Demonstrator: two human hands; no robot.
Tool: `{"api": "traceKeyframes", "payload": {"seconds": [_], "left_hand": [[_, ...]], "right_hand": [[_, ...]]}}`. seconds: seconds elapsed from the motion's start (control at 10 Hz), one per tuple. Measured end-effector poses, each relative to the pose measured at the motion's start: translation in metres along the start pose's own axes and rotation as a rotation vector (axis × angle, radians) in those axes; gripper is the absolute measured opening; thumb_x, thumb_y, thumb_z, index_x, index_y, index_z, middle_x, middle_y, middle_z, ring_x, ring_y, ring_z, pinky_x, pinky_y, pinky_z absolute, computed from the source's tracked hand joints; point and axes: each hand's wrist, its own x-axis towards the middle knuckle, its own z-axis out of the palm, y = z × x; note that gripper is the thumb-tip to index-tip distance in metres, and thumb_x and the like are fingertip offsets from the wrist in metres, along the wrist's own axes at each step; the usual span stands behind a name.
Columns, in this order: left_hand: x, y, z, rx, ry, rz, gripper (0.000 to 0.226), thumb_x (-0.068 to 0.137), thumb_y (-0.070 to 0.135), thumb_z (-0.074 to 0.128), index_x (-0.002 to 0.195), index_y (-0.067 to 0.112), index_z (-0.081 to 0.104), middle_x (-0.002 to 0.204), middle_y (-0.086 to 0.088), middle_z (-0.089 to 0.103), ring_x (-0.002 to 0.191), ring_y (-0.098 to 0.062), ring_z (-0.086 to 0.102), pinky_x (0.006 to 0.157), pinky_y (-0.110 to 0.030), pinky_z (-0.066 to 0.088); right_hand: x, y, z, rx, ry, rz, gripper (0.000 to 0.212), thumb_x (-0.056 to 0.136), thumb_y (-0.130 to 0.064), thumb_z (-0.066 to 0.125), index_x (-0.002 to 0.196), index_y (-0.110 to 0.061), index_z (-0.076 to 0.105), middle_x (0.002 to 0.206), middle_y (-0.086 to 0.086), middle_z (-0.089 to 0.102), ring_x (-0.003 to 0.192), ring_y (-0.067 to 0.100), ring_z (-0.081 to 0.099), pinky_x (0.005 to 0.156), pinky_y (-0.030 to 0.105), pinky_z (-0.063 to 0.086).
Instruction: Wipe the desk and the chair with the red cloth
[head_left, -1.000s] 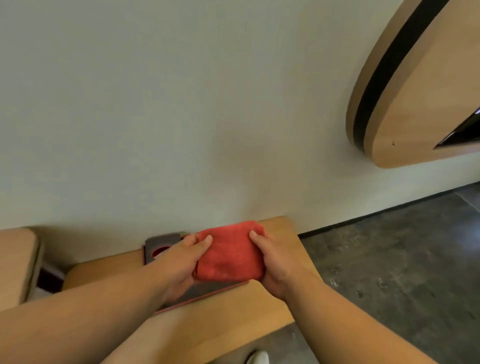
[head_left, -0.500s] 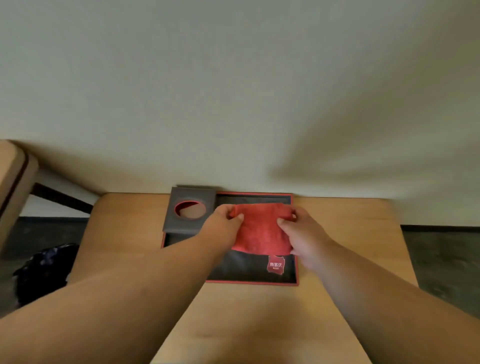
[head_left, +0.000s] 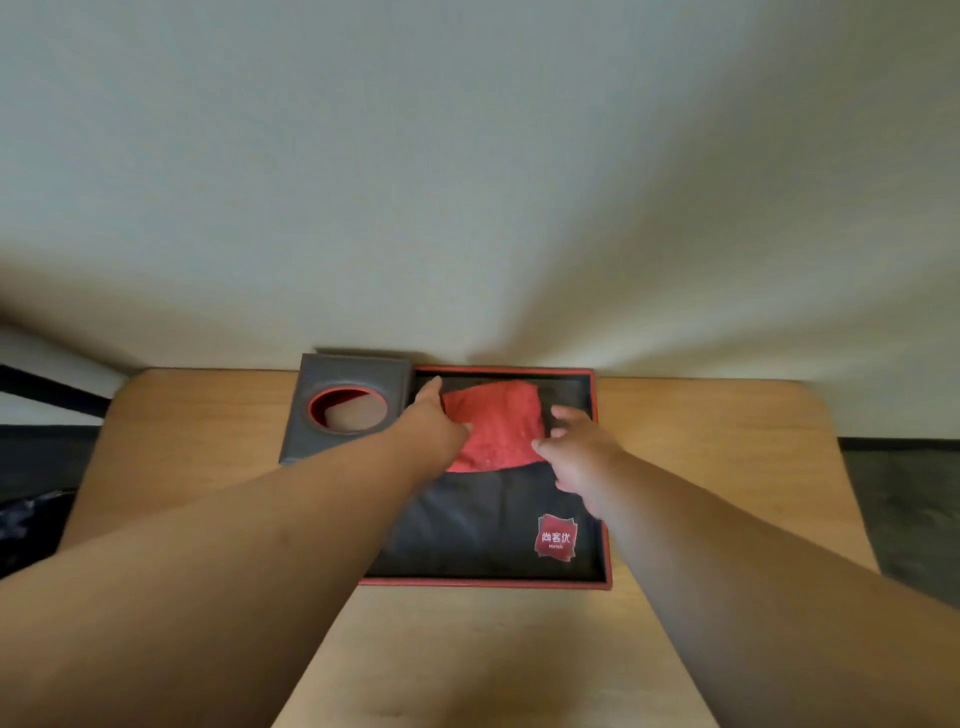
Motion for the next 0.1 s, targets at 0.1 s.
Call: {"api": "traceKeyframes", "payload": {"seconds": [0.1], "left_hand": [[-0.0512,0.0310,-0.0426,-0.121,0.008,0.072,0.067,0.093,0.016,0.063,0.152,0.011,0.030,0.134,-0.012,0.055,0.126,-0.028,0.054,0.108,-0.037,0.041]], "right_hand": [[-0.0678,-0.0259,-0.0264,0.028,0.053,-0.028,0.059,0.094,-0.034,0.062,0.148,-0.029,0.038,0.146,0.001,0.050,0.123,0.024,0.055,0.098,0.037,0.050]]}}
